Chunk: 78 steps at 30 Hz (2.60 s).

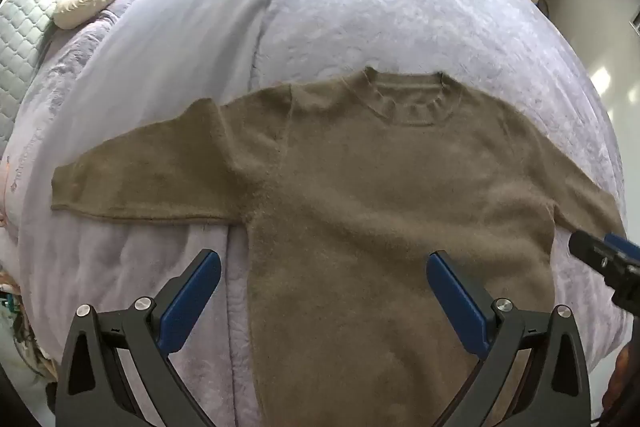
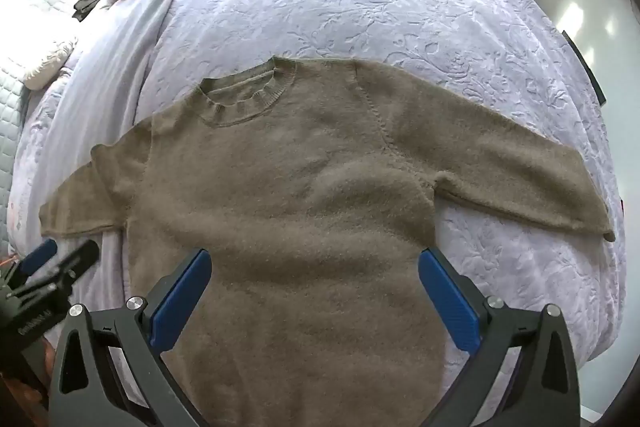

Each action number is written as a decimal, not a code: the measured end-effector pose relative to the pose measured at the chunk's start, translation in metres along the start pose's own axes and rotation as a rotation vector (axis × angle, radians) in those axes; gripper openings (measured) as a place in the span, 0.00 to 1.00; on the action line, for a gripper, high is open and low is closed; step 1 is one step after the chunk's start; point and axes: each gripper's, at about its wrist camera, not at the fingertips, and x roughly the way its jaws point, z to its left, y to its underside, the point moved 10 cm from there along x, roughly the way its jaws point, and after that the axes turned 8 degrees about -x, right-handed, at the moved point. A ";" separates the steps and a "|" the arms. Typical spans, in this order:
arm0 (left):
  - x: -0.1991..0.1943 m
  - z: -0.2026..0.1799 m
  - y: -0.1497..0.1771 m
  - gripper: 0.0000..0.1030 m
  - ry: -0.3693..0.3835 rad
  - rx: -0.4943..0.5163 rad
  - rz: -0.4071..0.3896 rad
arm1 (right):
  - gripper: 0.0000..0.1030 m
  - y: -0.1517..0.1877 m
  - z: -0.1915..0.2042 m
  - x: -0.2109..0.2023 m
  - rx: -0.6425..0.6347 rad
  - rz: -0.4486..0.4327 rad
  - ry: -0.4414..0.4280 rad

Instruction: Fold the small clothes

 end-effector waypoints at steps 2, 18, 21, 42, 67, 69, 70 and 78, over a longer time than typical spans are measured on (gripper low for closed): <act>0.001 0.000 0.005 1.00 -0.007 -0.012 0.020 | 1.00 -0.001 0.000 0.000 -0.005 -0.008 0.001; 0.009 -0.023 0.013 1.00 -0.003 0.025 0.097 | 1.00 -0.012 -0.004 -0.010 -0.047 -0.037 0.009; 0.005 -0.027 0.013 1.00 0.011 0.022 0.088 | 1.00 -0.013 -0.003 -0.010 -0.052 -0.032 0.003; 0.006 -0.045 0.022 1.00 0.012 0.054 0.118 | 1.00 -0.004 -0.022 -0.004 0.015 -0.001 0.007; 0.007 -0.042 0.029 1.00 0.008 0.049 0.130 | 1.00 0.001 -0.017 -0.001 0.000 0.015 0.012; 0.008 -0.041 0.030 1.00 0.009 0.047 0.133 | 1.00 0.003 -0.016 0.000 -0.006 0.013 0.014; 0.008 -0.041 0.031 1.00 0.007 0.047 0.134 | 1.00 0.003 -0.015 0.000 -0.009 0.013 0.015; 0.010 -0.041 0.035 1.00 0.006 0.041 0.142 | 1.00 0.006 -0.013 0.000 -0.011 0.022 0.015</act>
